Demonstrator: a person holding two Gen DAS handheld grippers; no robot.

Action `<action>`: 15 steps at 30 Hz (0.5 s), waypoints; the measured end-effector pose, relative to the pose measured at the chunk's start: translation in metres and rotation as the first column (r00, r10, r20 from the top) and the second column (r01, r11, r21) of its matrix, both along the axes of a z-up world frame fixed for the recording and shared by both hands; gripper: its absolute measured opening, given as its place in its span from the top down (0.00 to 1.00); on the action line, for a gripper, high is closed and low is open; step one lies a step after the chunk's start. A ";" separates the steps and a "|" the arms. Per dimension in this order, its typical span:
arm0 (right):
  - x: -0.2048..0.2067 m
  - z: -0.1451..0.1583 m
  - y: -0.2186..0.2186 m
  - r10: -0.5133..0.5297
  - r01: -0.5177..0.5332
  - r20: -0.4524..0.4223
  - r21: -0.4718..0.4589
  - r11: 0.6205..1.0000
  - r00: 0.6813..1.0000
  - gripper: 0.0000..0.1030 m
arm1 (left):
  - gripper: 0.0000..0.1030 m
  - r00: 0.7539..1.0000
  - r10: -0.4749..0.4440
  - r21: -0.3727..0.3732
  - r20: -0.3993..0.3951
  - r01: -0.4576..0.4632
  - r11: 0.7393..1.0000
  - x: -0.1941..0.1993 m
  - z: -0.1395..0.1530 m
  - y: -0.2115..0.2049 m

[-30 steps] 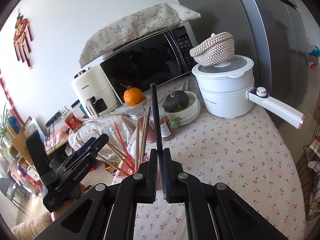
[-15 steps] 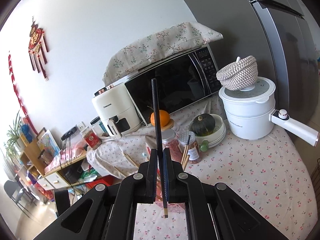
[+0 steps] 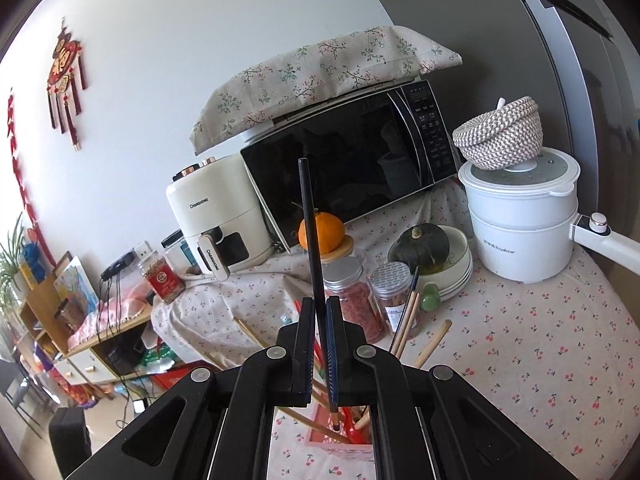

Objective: Organize utensils
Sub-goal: 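Insert the black chopstick into the pink holder and open the right tool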

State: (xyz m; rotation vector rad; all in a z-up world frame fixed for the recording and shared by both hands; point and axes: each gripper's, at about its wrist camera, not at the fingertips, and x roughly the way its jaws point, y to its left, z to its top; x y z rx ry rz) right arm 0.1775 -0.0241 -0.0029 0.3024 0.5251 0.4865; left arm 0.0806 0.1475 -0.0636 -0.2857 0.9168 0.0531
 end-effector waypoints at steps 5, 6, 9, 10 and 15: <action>0.011 -0.022 0.004 -0.002 0.002 -0.046 0.004 1.000 0.999 0.95 | 0.12 1.000 -0.001 0.000 -0.010 0.001 1.000 0.001 -0.003 0.000; 0.012 -0.025 0.004 0.002 -0.002 -0.055 0.003 1.000 0.998 0.95 | 0.12 1.000 -0.002 0.003 -0.008 0.003 1.000 0.001 -0.003 -0.001; 0.013 -0.027 0.002 0.019 -0.018 -0.082 0.021 1.000 0.996 0.92 | 0.09 1.000 -0.003 0.015 -0.006 0.003 1.000 0.001 -0.004 -0.002; 0.012 -0.025 0.000 0.017 -0.015 -0.082 0.028 1.000 0.997 0.90 | 0.08 1.000 -0.001 0.019 -0.007 0.002 1.000 0.002 -0.004 -0.003; 0.000 0.000 -0.020 0.009 -0.005 -0.051 0.068 0.998 0.999 0.55 | 0.06 1.000 0.006 0.047 -0.006 -0.006 0.999 0.002 -0.004 -0.006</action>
